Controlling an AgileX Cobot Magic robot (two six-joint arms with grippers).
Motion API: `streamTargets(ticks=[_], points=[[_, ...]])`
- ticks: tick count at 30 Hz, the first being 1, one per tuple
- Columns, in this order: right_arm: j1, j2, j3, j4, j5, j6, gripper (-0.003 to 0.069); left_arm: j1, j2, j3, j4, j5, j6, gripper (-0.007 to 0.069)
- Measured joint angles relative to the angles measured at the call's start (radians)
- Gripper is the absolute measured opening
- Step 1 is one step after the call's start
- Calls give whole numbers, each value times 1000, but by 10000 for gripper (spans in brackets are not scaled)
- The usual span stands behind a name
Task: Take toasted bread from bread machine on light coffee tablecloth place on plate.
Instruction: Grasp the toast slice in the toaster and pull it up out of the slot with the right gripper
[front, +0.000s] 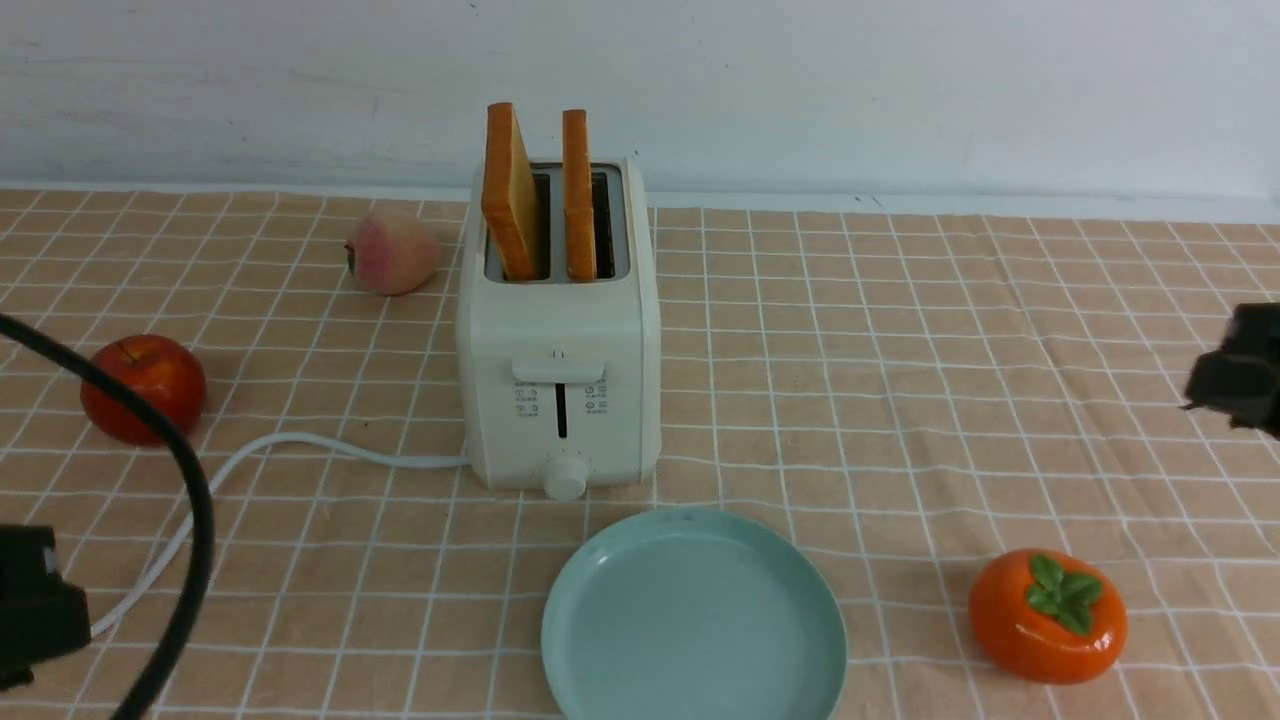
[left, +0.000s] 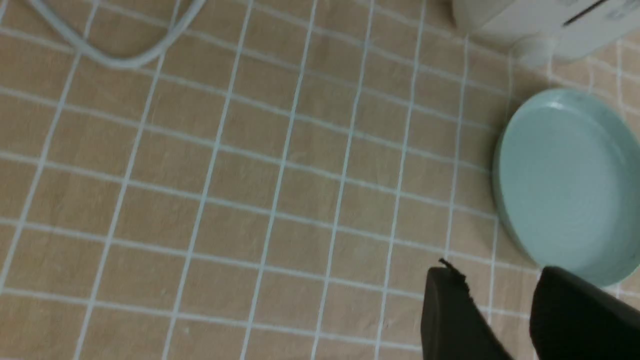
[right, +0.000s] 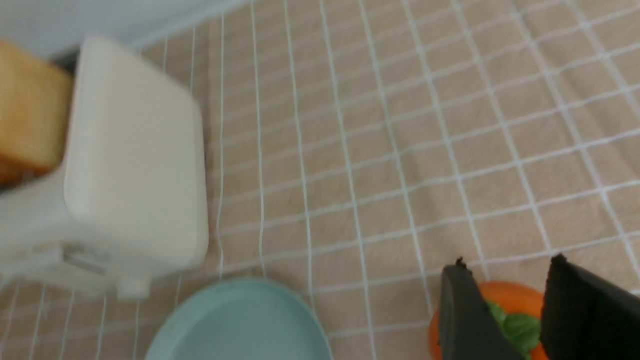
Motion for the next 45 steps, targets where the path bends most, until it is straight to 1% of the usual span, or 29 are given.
streamTargets(ticks=[1,2,3,6,8,9,10,11,13,14,15,17,18,19,21,22,23,24,28,32,39,43,45], points=[[7,39,-59,32,55,-59,241,0,3,0,0,15,0,238],[9,49,-59,39,66,-71,241,0,3,0,0,21,0,238],[24,140,-182,93,144,-172,241,0,5,0,1,40,0,238],[60,268,-370,190,226,-291,241,0,5,0,1,52,0,238],[111,359,-517,262,253,-349,241,0,5,0,1,57,0,238],[117,368,-517,266,255,-353,241,0,5,0,1,57,0,238],[172,438,-618,286,261,-372,241,0,5,0,1,57,0,238],[187,455,-643,288,263,-372,241,0,5,0,1,57,0,238],[281,575,-812,253,276,-345,244,0,5,0,1,57,0,238],[294,584,-825,246,277,-345,244,0,5,0,1,57,0,238],[339,643,-909,182,292,-298,253,0,5,0,1,57,0,238],[397,736,-1043,62,322,-198,268,0,5,0,1,57,0,238],[401,744,-1067,51,325,-198,272,0,5,0,1,57,0,238],[430,799,-1139,-19,345,-126,283,0,5,0,1,57,0,238],[470,885,-1272,-140,379,-31,315,0,5,0,1,57,0,238],[480,909,-1318,-178,385,4,328,0,5,0,1,57,0,238],[485,921,-1327,-185,385,15,331,0,5,0,1,57,0,238],[497,956,-1384,-228,385,46,364,0,5,0,1,57,0,238],[504,1023,-1433,-258,350,71,434,0,5,0,1,57,0,238],[495,1064,-1435,-288,305,79,465,0,5,0,1,57,0,238],[479,1123,-1437,-294,227,84,468,0,5,0,0,56,0,238],[464,1163,-1438,-296,215,84,470,0,5,0,0,56,0,238],[456,1179,-1438,-296,216,84,458,0,5,0,0,56,0,238]])
